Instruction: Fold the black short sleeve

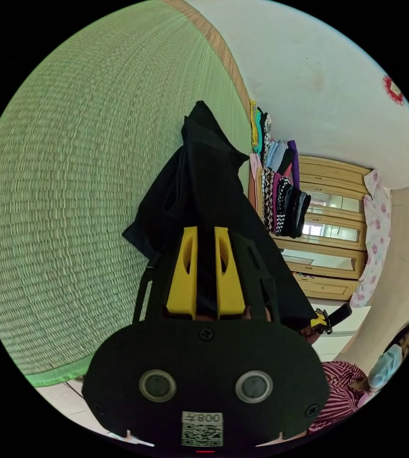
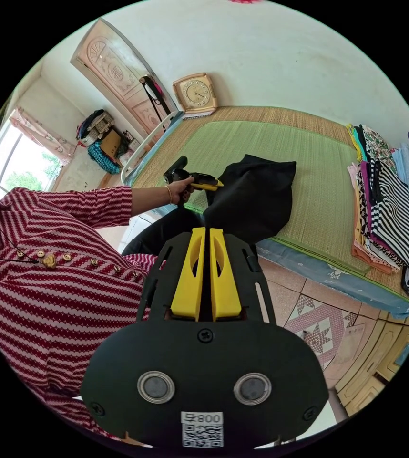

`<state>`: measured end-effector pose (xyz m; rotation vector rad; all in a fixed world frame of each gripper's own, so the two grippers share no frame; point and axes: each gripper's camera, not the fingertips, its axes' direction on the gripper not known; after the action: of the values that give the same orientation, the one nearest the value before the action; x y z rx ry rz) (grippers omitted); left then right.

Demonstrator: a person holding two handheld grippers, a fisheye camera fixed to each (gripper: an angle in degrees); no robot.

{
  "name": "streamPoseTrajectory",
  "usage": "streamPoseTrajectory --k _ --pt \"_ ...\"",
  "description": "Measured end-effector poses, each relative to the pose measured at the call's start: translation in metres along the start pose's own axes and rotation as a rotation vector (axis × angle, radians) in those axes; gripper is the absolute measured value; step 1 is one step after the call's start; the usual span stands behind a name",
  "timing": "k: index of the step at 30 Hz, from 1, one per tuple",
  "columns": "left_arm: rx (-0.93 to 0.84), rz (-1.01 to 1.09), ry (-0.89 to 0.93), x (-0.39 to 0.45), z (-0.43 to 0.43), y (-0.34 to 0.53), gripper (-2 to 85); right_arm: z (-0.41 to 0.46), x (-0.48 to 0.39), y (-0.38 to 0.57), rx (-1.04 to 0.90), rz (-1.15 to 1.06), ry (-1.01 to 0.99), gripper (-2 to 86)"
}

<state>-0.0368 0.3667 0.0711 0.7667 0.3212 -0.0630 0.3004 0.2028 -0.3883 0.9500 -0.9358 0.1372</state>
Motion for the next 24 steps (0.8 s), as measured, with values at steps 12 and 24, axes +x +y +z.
streamPoseTrajectory --k 12,24 --pt "0.204 0.209 0.242 0.065 -0.073 0.079 0.9 -0.042 0.076 -0.062 0.071 0.048 0.076 0.8" --pt "0.464 0.688 0.277 0.212 -0.197 0.243 0.6 -0.170 0.085 -0.134 0.358 -0.055 0.262 0.9"
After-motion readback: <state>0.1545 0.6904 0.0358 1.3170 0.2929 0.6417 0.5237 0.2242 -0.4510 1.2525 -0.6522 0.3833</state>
